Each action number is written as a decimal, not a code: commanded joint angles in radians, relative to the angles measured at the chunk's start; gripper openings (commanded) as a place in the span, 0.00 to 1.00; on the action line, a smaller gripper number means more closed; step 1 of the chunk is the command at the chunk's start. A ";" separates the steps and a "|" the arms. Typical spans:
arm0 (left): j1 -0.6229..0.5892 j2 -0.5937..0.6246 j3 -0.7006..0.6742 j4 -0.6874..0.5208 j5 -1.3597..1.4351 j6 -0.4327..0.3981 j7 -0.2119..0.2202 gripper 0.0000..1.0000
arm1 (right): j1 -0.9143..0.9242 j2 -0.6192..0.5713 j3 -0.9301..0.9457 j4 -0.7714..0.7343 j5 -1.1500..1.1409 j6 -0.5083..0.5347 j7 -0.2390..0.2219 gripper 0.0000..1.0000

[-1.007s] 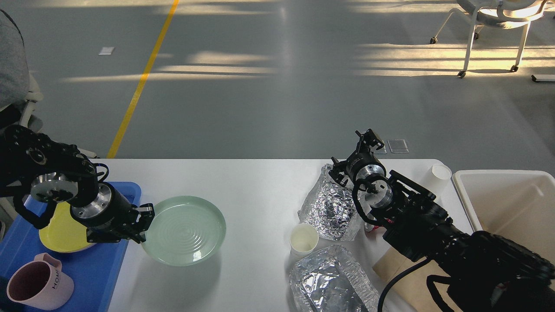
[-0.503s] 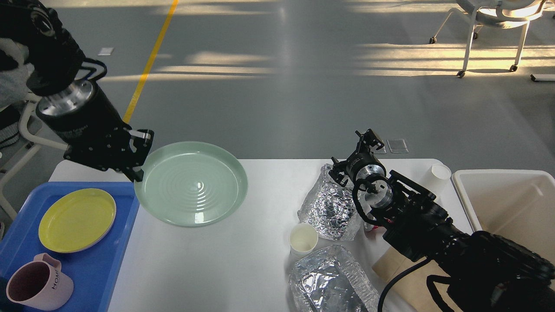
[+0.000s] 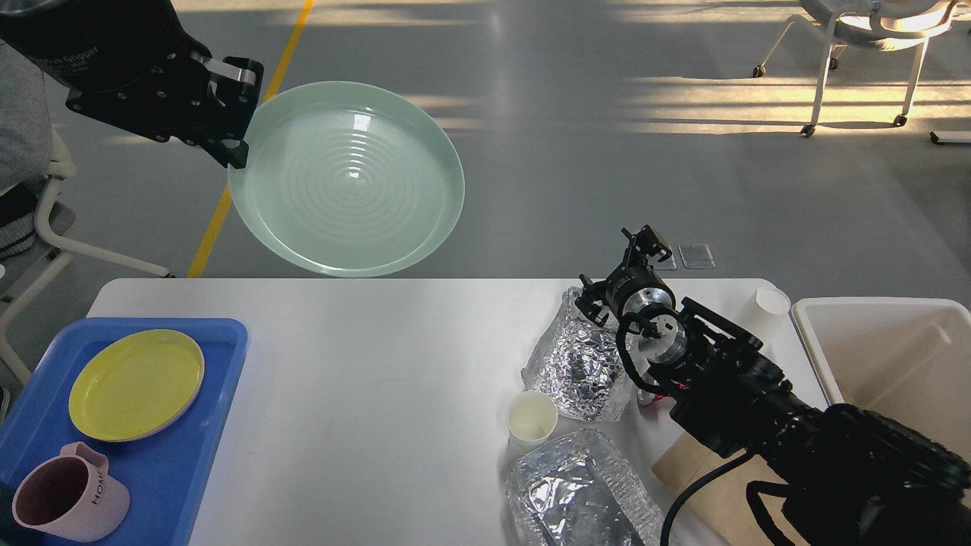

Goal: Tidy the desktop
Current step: 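Lift the pale green plate up with the left gripper, then lower the green plate onto the yellow plate on the blue tray, then raise the open left gripper away from the tray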

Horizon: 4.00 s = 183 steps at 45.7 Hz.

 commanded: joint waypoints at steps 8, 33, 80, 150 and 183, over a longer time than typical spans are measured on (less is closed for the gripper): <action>-0.120 0.001 0.006 0.000 -0.001 0.000 -0.003 0.00 | -0.001 0.000 0.000 0.000 0.000 0.000 0.000 1.00; 0.227 0.035 0.316 0.003 0.085 0.026 -0.015 0.00 | -0.001 0.000 0.000 0.000 0.002 0.000 0.000 1.00; 1.136 0.426 -0.002 0.344 0.070 0.839 -0.052 0.00 | -0.001 0.000 0.000 0.000 0.000 0.000 0.000 1.00; 1.232 0.481 -0.233 0.329 0.071 0.818 -0.039 0.77 | -0.001 0.000 0.000 0.000 0.000 0.000 0.000 1.00; 0.439 0.140 0.113 0.152 0.071 0.000 -0.070 0.91 | -0.001 0.000 0.000 0.000 0.000 0.000 0.000 1.00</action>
